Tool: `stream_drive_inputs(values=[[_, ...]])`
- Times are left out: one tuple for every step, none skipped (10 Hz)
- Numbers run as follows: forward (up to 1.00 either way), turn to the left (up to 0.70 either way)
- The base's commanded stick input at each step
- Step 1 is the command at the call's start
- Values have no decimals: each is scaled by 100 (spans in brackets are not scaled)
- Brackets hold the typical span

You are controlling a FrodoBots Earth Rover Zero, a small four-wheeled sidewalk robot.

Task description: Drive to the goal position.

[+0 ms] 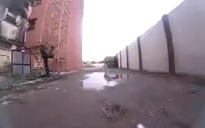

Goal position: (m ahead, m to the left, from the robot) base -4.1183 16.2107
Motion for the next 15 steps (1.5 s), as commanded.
stream_drive_inputs(values=[[0,0],[0,0],[0,0],[0,0],[0,0],[0,0],[0,0],[0,0],[0,43],[0,100],[0,100],[0,100],[0,100],[0,100],[0,100]])
